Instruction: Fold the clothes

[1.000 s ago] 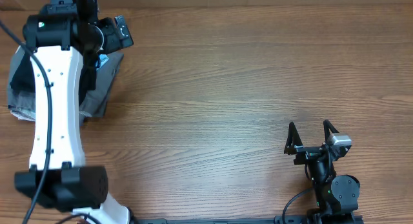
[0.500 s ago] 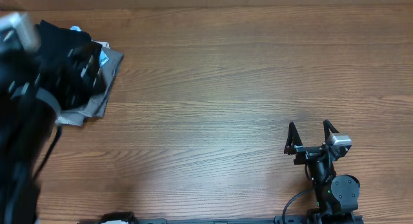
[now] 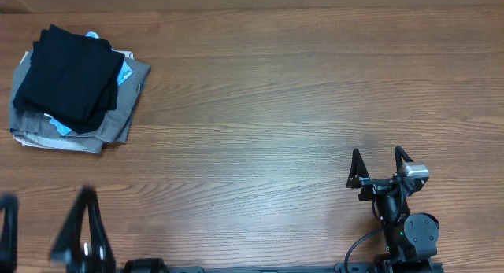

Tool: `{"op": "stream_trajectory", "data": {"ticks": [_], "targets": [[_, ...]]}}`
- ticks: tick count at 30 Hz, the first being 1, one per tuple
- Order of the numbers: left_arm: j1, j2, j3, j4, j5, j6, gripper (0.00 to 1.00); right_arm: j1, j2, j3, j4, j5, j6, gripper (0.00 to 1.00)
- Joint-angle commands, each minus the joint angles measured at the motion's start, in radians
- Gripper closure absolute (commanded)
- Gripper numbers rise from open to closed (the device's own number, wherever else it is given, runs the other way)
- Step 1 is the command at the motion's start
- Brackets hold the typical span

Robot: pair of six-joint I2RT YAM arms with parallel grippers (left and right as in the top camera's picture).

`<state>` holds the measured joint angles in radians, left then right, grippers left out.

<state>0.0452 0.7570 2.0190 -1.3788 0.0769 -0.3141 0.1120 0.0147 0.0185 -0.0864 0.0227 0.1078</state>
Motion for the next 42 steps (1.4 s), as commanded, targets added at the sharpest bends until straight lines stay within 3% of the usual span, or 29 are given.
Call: {"op": "stream_trajectory", "data": {"ticks": [1,14,23,29,34,42], "targets": [[-0.006,-0.053,-0.026,-0.045,-0.006,0.003,0.00,0.004,-0.012,-0.011,0.005,-0.005,-0.004,0.00],[-0.006,-0.336,-0.309,-0.307,-0.006,0.003,0.00,0.004,-0.012,-0.011,0.005,-0.005,-0.004,0.00],[-0.006,-0.565,-0.657,-0.294,-0.006,-0.014,0.00,0.004,-0.012,-0.011,0.005,-0.006,-0.004,0.00],[-0.006,-0.670,-0.853,-0.147,-0.005,-0.060,0.00,0.004,-0.012,-0.011,0.005,-0.005,-0.004,0.00],[-0.007,-0.755,-1.021,0.075,-0.006,-0.131,0.00,0.004,-0.012,-0.011,0.005,-0.005,-0.004,0.00],[-0.006,-0.753,-1.260,0.362,0.002,-0.147,0.00,0.004,-0.012,-0.011,0.005,-0.005,-0.004,0.00]]}}
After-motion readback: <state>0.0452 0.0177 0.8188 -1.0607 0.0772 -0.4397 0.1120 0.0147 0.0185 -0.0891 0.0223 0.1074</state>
